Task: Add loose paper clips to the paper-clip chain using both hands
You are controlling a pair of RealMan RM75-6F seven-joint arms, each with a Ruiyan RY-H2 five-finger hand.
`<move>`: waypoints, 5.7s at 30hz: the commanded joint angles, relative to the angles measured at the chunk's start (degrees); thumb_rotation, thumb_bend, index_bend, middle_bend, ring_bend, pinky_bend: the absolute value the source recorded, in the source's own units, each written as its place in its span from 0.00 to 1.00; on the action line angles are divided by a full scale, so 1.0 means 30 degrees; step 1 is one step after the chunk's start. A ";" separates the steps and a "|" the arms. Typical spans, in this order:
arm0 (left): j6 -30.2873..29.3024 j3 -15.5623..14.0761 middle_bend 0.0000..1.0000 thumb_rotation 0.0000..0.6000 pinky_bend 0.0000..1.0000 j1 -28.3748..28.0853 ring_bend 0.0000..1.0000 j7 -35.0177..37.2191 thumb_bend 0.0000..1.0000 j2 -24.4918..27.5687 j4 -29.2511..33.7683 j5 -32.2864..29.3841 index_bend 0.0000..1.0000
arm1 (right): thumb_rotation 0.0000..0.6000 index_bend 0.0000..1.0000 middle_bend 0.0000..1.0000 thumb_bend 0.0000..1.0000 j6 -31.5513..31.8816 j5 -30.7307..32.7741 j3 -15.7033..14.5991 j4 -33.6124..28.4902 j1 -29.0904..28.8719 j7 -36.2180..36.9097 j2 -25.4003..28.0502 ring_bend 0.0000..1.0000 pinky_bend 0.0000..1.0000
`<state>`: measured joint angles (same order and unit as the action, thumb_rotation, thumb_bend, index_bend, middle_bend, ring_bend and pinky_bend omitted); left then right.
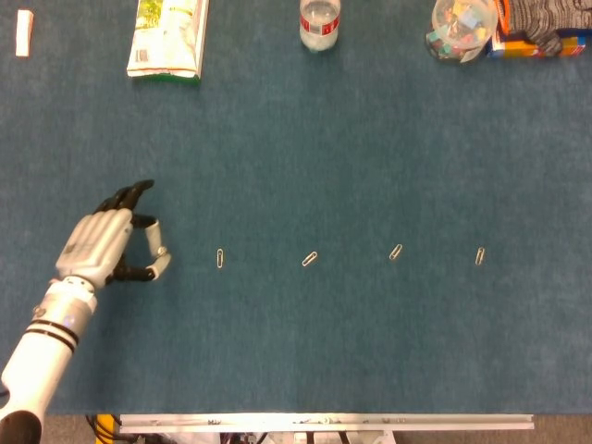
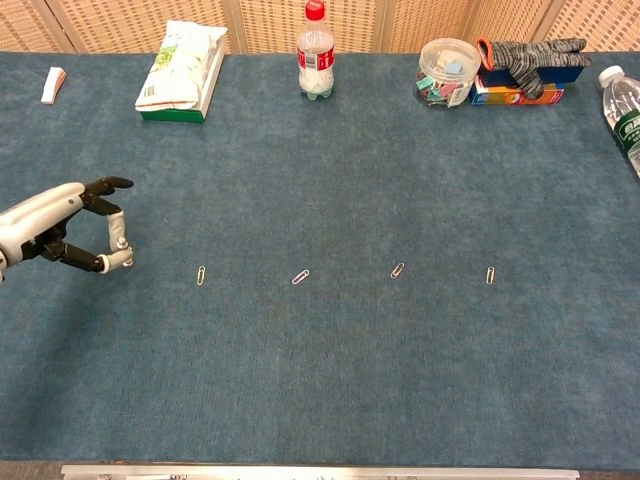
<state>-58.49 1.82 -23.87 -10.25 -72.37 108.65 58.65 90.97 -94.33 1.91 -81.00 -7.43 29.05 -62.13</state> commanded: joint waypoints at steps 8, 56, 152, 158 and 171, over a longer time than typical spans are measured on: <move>0.1180 0.1316 0.06 1.00 0.09 -0.1841 0.00 -0.0868 0.34 -0.0143 0.0939 -0.1586 0.62 | 1.00 0.15 0.16 0.00 0.0645 0.0298 0.0243 0.0055 0.0362 0.0701 0.0332 0.06 0.37; 0.2761 0.3604 0.06 1.00 0.09 -1.1493 0.00 -0.6354 0.34 -0.6312 -0.4016 -0.8564 0.63 | 1.00 0.15 0.16 0.00 0.2185 0.1769 0.1517 0.0843 0.1611 0.2921 0.0802 0.06 0.37; -1.4306 -0.4909 0.06 1.00 0.06 0.4086 0.00 -0.3514 0.23 0.3747 -0.1542 0.6480 0.26 | 1.00 0.16 0.17 0.00 -0.1620 -0.0791 -0.0250 -0.3101 -0.0251 -0.6179 -0.0117 0.06 0.37; -1.3442 -0.4545 0.06 1.00 0.06 0.4935 0.00 -0.1606 0.23 0.3587 -0.2811 0.6658 0.26 | 1.00 0.16 0.17 0.00 -0.2430 -0.0849 -0.0288 -0.4072 -0.0694 -0.7662 -0.0182 0.06 0.37; -1.1756 -0.3381 0.06 1.00 0.06 0.5727 0.00 0.0546 0.23 0.3841 -0.3601 0.6878 0.26 | 1.00 0.16 0.17 0.00 -0.4118 -0.0589 -0.0060 -0.4904 -0.1813 -0.9815 -0.0455 0.06 0.37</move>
<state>-94.07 -8.57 -6.87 -8.91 -60.91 97.87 79.15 79.38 -96.20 1.58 -95.63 -12.25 0.25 -63.40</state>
